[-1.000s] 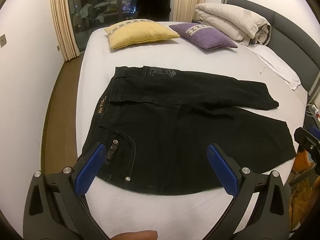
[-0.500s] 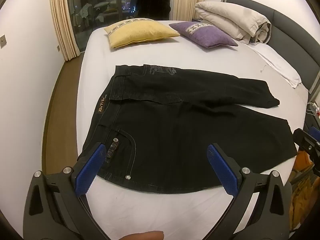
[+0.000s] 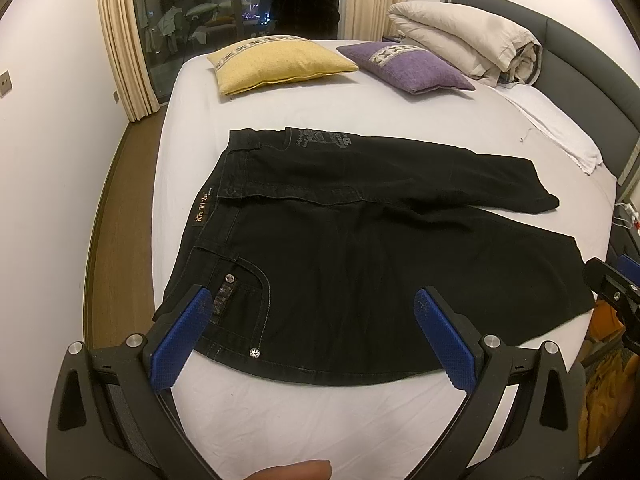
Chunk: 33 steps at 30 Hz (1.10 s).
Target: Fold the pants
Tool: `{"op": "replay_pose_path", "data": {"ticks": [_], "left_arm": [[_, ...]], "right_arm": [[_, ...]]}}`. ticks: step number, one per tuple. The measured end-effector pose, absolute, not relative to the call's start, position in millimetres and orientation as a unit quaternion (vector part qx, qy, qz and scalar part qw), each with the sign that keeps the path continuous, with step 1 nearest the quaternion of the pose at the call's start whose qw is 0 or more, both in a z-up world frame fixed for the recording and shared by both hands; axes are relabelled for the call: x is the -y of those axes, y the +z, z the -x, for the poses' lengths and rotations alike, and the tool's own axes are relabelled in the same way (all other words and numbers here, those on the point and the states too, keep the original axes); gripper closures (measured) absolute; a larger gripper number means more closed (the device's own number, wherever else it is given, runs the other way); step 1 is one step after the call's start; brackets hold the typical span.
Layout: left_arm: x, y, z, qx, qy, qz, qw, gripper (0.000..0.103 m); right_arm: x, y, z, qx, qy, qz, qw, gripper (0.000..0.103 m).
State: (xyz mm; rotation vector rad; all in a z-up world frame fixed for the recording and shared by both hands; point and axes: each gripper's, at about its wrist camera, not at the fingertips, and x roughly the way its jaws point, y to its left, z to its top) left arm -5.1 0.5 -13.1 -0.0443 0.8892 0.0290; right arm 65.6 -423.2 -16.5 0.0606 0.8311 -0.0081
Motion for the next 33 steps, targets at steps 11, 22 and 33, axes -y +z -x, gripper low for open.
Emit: {"op": "replay_pose_path", "data": {"ticks": [11, 22, 33], "left_arm": [[0.3, -12.2, 4.7, -0.430, 0.015, 0.020, 0.902, 0.000], [-0.7, -9.8, 5.0, -0.428, 0.019, 0.019, 0.903, 0.000], [-1.0, -9.3, 4.6, -0.429, 0.019, 0.018, 0.903, 0.000]], "right_arm": [[420.8, -18.7, -67.4, -0.412, -0.010, -0.026, 0.911, 0.000], [416.5, -22.2, -67.3, -0.424, -0.021, -0.019, 0.905, 0.000], [417.3, -24.7, -67.8, -0.432, -0.022, -0.017, 0.901, 0.000]]}}
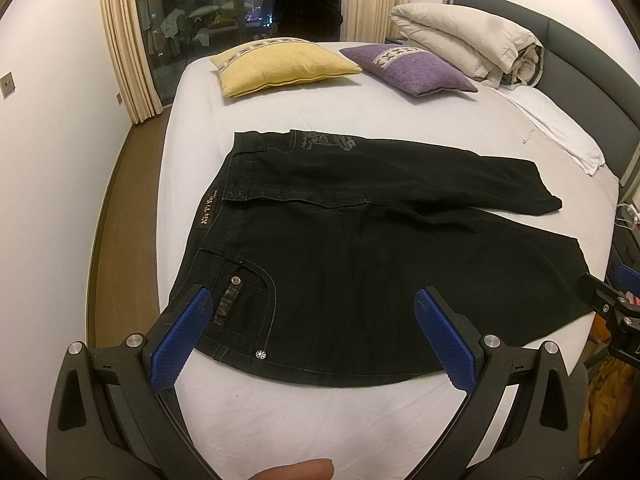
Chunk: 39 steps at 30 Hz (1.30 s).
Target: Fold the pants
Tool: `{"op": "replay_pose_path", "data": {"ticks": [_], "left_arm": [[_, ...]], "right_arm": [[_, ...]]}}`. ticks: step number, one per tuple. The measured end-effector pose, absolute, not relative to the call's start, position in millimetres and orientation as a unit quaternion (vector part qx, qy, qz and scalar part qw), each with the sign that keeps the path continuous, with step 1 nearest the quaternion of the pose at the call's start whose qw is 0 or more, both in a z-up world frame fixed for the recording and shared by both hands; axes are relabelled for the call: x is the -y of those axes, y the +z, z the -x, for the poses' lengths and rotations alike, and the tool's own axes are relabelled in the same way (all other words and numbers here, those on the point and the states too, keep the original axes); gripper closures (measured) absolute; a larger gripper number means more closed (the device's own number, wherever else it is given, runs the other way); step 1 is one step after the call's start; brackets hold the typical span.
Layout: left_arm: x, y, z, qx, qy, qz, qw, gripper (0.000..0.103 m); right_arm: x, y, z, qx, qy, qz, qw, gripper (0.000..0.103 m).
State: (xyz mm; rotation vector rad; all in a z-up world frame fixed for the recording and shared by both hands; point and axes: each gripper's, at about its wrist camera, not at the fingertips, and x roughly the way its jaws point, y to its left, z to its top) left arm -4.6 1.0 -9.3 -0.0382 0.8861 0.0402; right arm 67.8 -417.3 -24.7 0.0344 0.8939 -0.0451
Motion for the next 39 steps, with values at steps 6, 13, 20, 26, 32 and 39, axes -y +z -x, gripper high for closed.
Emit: {"op": "replay_pose_path", "data": {"ticks": [6, 13, 20, 26, 32, 39], "left_arm": [[-1.2, -9.3, 4.7, -0.429, 0.019, 0.018, 0.903, 0.000], [-1.4, -9.4, 4.8, -0.429, 0.020, 0.018, 0.903, 0.000], [-0.9, -9.5, 5.0, -0.429, 0.020, 0.018, 0.903, 0.000], [-0.7, -9.5, 5.0, -0.429, 0.020, 0.018, 0.903, 0.000], [-0.6, -9.5, 5.0, -0.429, 0.020, 0.018, 0.903, 0.000], [-1.3, -10.3, 5.7, -0.430, 0.019, 0.018, 0.903, 0.000]], "right_arm": [[417.1, -25.4, -67.5, -0.434, -0.022, -0.017, 0.901, 0.000], [416.9, -25.8, -67.0, -0.435, -0.022, -0.017, 0.900, 0.000], [416.4, -27.5, -66.5, -0.435, -0.021, -0.017, 0.900, 0.000], [416.5, -27.5, -66.5, -0.436, -0.022, -0.017, 0.900, 0.000], [416.7, -27.5, -66.6, -0.437, -0.021, -0.017, 0.899, 0.000], [416.6, -28.9, -66.1, -0.438, -0.021, -0.018, 0.898, 0.000]]}}
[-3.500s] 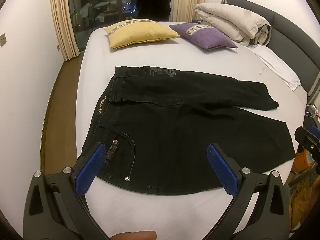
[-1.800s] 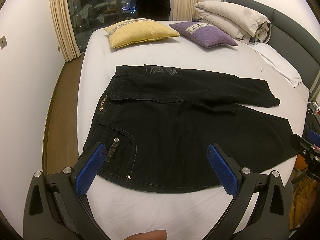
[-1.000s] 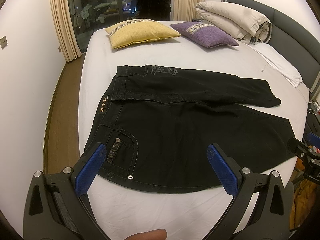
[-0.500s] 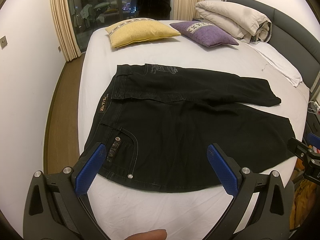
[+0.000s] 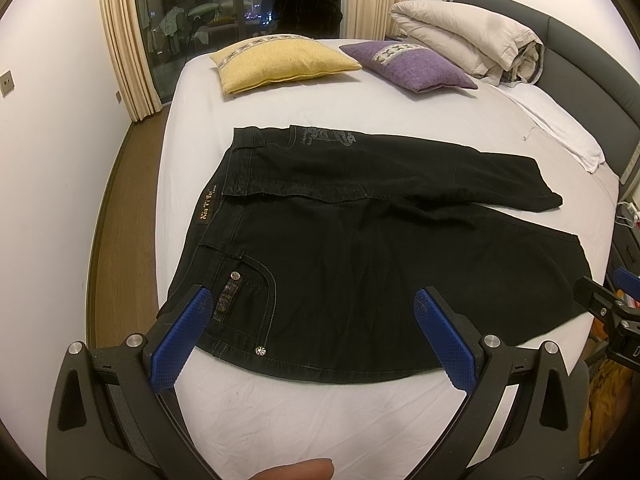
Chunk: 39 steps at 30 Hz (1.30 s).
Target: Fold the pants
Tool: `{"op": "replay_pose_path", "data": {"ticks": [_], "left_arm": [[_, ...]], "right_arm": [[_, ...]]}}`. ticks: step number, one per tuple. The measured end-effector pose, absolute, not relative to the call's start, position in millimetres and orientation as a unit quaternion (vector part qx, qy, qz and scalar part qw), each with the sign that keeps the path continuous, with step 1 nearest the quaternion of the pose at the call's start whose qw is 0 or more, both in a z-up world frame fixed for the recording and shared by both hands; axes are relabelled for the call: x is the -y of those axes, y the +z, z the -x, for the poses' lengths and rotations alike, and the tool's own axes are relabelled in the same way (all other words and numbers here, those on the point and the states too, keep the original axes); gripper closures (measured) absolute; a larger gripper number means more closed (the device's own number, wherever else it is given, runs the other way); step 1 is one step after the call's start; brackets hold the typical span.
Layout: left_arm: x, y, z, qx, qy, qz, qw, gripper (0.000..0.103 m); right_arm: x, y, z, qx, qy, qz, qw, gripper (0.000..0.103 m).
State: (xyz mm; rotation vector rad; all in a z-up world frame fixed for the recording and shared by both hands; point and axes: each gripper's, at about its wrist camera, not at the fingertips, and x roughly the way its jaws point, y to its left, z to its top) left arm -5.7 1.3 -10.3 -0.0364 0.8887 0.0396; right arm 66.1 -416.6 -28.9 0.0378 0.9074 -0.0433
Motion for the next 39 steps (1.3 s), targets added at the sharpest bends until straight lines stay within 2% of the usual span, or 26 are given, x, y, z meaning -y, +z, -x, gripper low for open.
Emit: {"op": "replay_pose_path", "data": {"ticks": [16, 22, 27, 29, 34, 39], "left_arm": [[-1.6, -24.9, 4.0, -0.436, 0.007, 0.011, 0.900, 0.000], [-22.1, -36.2, -25.7, -0.449, -0.086, 0.041, 0.888, 0.000], [-37.8, -43.6, -82.0, -0.463, -0.095, 0.003, 0.881, 0.000], [-46.4, -42.2, -114.1, -0.464, -0.097, -0.012, 0.881, 0.000], [-65.1, -36.5, -211.3, -0.455, -0.091, -0.085, 0.882, 0.000], [-76.5, -57.1, -321.7, -0.492, -0.138, -0.145, 0.847, 0.000]], "right_arm": [[420.0, -34.5, -67.2, -0.446, -0.017, -0.022, 0.895, 0.000], [440.3, -32.9, -85.0, -0.436, 0.044, -0.030, 0.898, 0.000], [465.9, -27.5, -123.4, -0.416, 0.085, -0.016, 0.905, 0.000], [476.6, -28.4, -142.4, -0.413, 0.097, -0.009, 0.906, 0.004], [490.0, -35.6, -195.3, -0.423, 0.132, 0.021, 0.896, 0.020], [486.6, -53.5, -251.1, -0.431, 0.181, 0.057, 0.882, 0.024]]}}
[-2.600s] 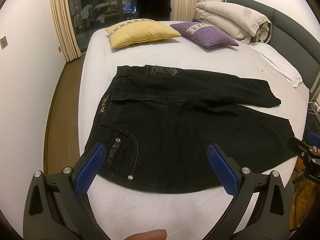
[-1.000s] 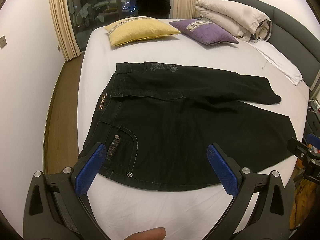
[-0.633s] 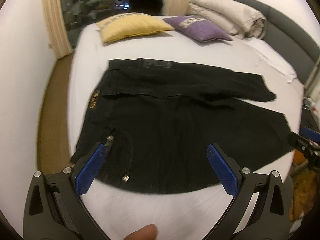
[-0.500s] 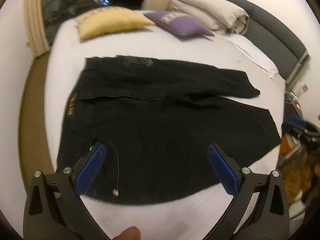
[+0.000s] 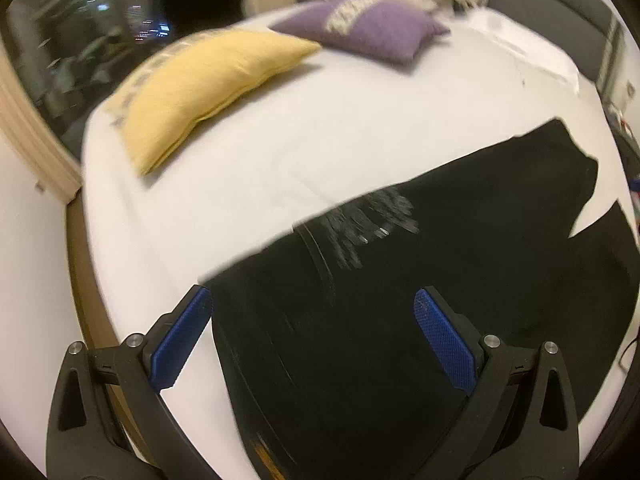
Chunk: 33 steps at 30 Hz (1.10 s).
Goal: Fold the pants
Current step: 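Reach to the waistband of the black jeans and close the left tool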
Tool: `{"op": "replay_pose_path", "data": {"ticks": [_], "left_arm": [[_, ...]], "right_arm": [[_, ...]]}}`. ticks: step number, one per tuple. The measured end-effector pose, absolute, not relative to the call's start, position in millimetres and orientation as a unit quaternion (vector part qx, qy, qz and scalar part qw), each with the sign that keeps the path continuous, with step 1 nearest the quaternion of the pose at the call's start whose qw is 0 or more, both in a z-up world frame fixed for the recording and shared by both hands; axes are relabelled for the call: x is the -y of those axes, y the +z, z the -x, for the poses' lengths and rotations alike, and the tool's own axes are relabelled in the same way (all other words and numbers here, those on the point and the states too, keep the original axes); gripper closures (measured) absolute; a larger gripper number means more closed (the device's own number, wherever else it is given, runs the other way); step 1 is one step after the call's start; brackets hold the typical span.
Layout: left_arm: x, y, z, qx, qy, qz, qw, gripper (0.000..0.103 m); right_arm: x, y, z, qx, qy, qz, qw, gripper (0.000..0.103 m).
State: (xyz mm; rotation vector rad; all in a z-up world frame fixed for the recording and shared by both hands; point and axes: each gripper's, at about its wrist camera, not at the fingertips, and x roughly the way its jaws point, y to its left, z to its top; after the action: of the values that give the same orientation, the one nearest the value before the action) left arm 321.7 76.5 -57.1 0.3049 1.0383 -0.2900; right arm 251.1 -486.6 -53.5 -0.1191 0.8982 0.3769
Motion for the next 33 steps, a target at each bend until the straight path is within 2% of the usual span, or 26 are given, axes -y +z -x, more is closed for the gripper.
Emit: {"op": "replay_pose_path", "data": {"ticks": [5, 7, 9, 16, 20, 21, 23, 29, 33], "left_arm": [[-73.7, -91.6, -380.0, -0.528, -0.187, -0.192, 0.806, 0.001], [-73.1, -102.3, -399.3, -0.542, -0.217, -0.188, 0.790, 0.007], [-73.3, -111.8, -417.0, -0.559, -0.248, -0.175, 0.772, 0.019], [-67.3, -142.9, -451.1, -0.600, -0.293, -0.171, 0.724, 0.025], [-65.2, -158.3, -452.1, -0.614, -0.302, -0.170, 0.709, 0.048], [-64.7, -159.1, -453.1, -0.610, -0.300, -0.173, 0.713, 0.063], [-65.7, -157.3, -455.3, -0.609, -0.305, -0.161, 0.715, 0.082], [-66.2, -154.4, -447.2, -0.584, -0.304, -0.170, 0.733, 0.094], [-66.6, -141.9, -431.3, -0.547, -0.291, -0.169, 0.767, 0.096]], "right_arm": [[480.3, -78.6, -295.8, -0.447, 0.223, 0.068, 0.863, 0.024], [476.5, -87.9, -308.4, -0.451, 0.234, 0.071, 0.859, 0.024], [475.9, -96.1, -317.3, -0.457, 0.242, 0.070, 0.853, 0.024], [468.8, -116.6, -340.3, -0.469, 0.271, 0.077, 0.837, 0.026], [468.2, -118.8, -349.6, -0.470, 0.275, 0.076, 0.835, 0.027], [468.2, -119.1, -351.5, -0.470, 0.277, 0.077, 0.834, 0.028], [466.9, -118.7, -355.3, -0.470, 0.280, 0.080, 0.833, 0.029], [469.1, -115.3, -373.8, -0.465, 0.281, 0.088, 0.835, 0.029], [461.4, -110.5, -394.8, -0.460, 0.289, 0.101, 0.833, 0.031]]}}
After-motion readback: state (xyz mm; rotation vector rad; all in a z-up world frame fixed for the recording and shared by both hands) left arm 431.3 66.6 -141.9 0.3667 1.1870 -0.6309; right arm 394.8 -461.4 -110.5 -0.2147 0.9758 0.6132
